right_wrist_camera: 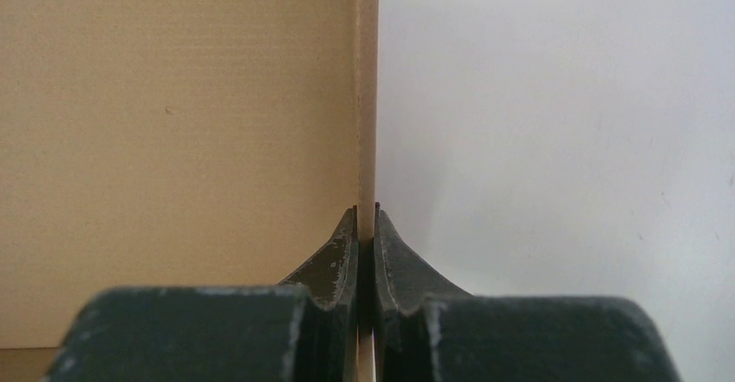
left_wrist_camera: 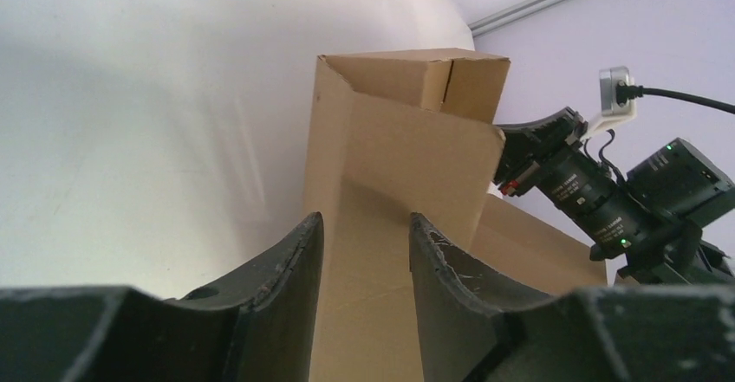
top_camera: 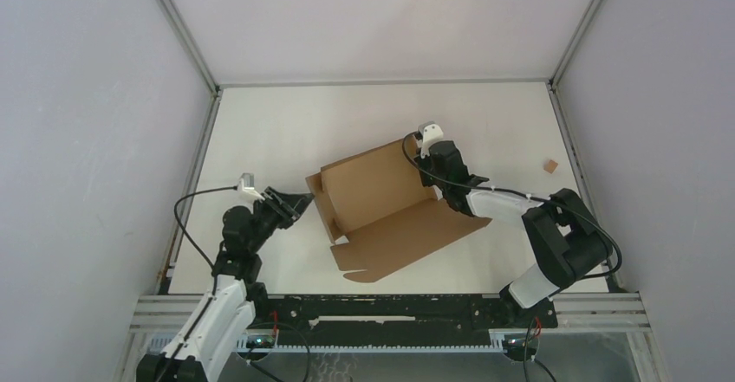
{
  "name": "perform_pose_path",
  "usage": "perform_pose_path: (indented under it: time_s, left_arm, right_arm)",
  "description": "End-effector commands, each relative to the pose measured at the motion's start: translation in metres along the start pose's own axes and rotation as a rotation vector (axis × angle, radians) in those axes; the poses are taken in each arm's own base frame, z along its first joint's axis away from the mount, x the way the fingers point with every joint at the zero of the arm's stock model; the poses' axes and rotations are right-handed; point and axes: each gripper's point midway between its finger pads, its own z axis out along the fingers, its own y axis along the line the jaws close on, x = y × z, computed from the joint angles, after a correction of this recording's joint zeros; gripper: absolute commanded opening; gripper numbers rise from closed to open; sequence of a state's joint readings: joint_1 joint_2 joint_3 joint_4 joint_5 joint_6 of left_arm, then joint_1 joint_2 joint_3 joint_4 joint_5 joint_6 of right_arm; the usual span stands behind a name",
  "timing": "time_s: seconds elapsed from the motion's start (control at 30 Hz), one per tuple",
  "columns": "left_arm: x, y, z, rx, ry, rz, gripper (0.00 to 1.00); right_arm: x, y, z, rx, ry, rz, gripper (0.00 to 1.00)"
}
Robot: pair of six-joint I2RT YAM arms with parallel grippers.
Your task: Fold the paper box
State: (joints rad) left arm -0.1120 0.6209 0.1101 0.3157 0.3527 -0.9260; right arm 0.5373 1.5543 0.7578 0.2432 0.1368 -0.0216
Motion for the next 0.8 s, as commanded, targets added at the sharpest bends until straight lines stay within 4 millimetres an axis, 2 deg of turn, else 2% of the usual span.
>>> perform_pose_path:
  time_s: [0.0,0.2,0.5,0.77]
  left_arm:
    - [0.019,0.001,-0.007,0.024,0.057,-0.008,0.46]
    - [0.037,0.013,-0.007,0.004,0.088,-0.010,0.46]
    - [0.046,-0.006,-0.002,0.035,0.107,0.013,0.46]
    - [0.048,-0.014,0.005,0.035,0.117,0.029,0.46]
  right_arm:
    - [-0.033,0.005,0.002,-0.012,-0.081,0.026,0.06]
    - [-0.033,0.009,0.005,-0.017,-0.074,0.020,0.06]
    - [-0.030,0.017,0.007,-0.010,-0.065,0.004,0.06]
    - [-0.026,0.021,0.006,0.006,-0.056,-0.011,0.05]
